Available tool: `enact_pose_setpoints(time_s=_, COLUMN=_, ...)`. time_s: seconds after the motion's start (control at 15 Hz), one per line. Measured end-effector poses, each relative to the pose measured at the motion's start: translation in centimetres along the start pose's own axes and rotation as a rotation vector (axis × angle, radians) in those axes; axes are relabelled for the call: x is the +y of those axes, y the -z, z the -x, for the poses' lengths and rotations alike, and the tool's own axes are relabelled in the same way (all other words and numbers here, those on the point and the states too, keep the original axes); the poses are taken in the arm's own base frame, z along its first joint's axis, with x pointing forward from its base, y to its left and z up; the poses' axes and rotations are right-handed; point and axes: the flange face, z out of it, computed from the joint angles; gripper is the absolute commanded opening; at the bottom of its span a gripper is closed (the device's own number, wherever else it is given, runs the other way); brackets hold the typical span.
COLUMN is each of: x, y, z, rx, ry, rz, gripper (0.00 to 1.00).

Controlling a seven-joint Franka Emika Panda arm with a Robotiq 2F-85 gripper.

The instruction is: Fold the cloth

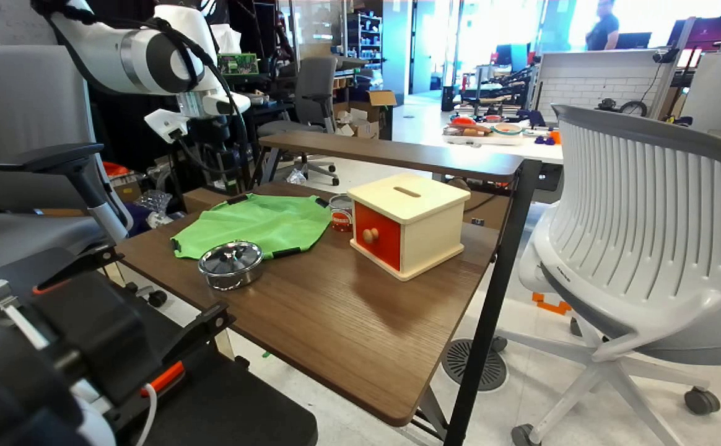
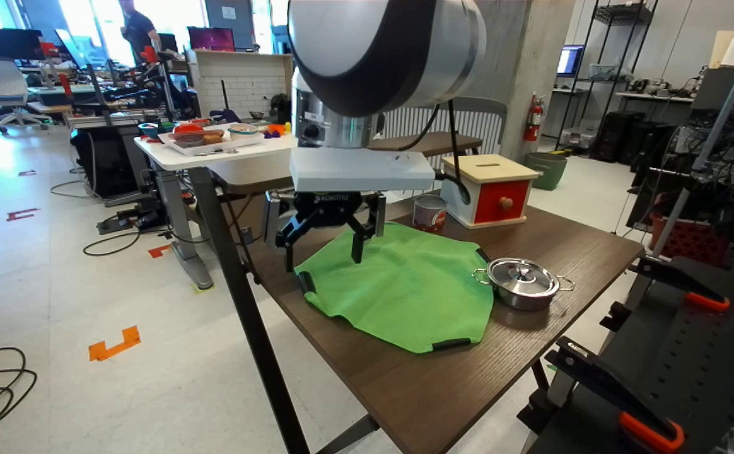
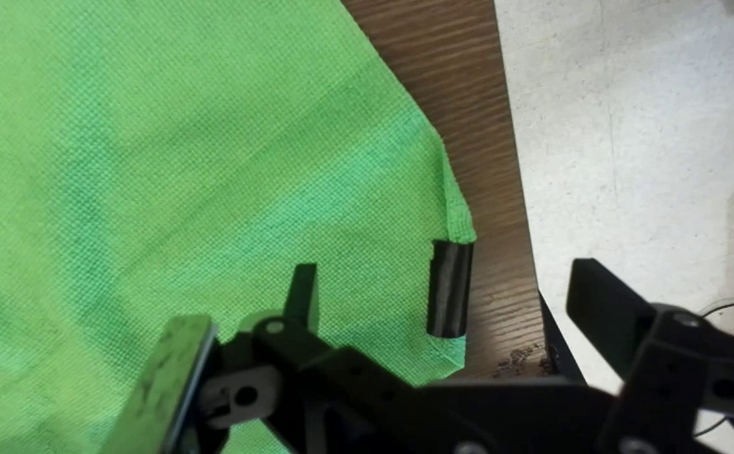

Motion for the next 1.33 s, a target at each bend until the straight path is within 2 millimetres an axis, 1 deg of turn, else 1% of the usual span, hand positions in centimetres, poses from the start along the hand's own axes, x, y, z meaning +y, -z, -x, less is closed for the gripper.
enact_pose_setpoints(time_s=0.27, x=-0.8, y=-2.2, z=-0.9, rx=0.007, ry=-0.004, rz=0.009, gripper=1.00)
enact_pose_setpoints(time_s=0.33, x=-1.0, y=-2.7, z=-1.0, rx=0.008, ry=-0.004, rz=0.012, gripper=0.75)
enact_pose_setpoints(time_s=0.4, x=-1.2, y=-3.1, z=-1.1, rx=0.007, ry=-0.004, rz=0.014, gripper=0.72)
enact_pose_setpoints(time_s=0.47, x=-1.4, y=-3.5, z=-1.2, rx=0.009, ry=-0.004, rz=0.014, gripper=0.66)
enact_pose_setpoints(time_s=0.6, x=-1.6, y=-4.1, z=-1.4, rx=0.012, ry=-0.004, rz=0.016, gripper=0.49)
enact_pose_setpoints(time_s=0.73, x=-1.8, y=-4.6, z=-1.6, rx=0.015, ry=0.001, rz=0.022, gripper=0.34)
enact_pose_setpoints(time_s=1.0, x=-2.4, y=-4.4, z=-2.0, rx=0.013, ry=0.010, rz=0.038, gripper=0.05)
enact_pose_setpoints(time_s=1.07, x=-2.6, y=-4.3, z=-2.0, rx=0.014, ry=0.011, rz=0.037, gripper=0.01)
enact_pose_setpoints(time_s=1.33, x=-3.4, y=-3.9, z=-2.0, rx=0.015, ry=0.020, rz=0.035, gripper=0.01)
